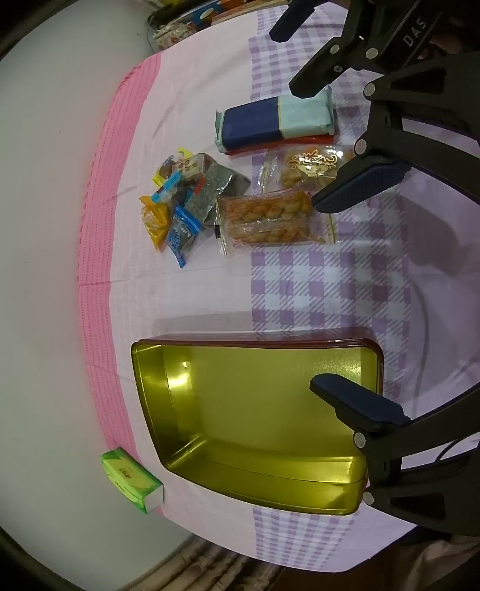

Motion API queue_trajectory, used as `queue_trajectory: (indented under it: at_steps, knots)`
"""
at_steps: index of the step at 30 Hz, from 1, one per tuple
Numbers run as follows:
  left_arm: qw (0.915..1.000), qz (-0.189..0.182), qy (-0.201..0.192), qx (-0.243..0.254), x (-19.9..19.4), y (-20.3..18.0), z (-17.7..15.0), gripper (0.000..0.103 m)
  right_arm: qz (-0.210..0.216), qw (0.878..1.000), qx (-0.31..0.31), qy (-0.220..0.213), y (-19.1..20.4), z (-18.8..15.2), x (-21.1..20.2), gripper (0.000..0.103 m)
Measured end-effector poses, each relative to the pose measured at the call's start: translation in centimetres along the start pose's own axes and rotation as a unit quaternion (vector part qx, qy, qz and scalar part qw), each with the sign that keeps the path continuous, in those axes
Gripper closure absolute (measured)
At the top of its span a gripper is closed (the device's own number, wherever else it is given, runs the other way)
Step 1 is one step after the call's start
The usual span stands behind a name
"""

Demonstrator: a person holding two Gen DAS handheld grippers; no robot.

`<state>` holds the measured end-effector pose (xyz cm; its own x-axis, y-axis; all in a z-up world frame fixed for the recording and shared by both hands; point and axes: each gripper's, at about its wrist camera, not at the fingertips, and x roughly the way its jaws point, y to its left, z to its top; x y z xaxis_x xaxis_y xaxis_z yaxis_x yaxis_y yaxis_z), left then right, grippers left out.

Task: Organize snacks
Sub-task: 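Move the right tool toward the blue-and-teal wafer pack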

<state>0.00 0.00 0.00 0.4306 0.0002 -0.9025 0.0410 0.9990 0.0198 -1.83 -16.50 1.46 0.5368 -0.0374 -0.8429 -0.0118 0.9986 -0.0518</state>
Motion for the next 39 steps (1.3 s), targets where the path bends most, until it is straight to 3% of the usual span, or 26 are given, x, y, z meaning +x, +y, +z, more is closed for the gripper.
queue_trajectory:
  at_steps: [14,39]
  knots:
    - [1.0000,0.002,0.000,0.000,0.05,0.00,0.02,0.014,0.001,1.000,-0.006,0.013,0.40,0.47,0.38,0.025]
    - [1.0000,0.003,0.000,-0.001,0.09,-0.03,-0.02,0.014,0.002,1.000,-0.006,0.017,0.55,0.68,0.59,0.027]
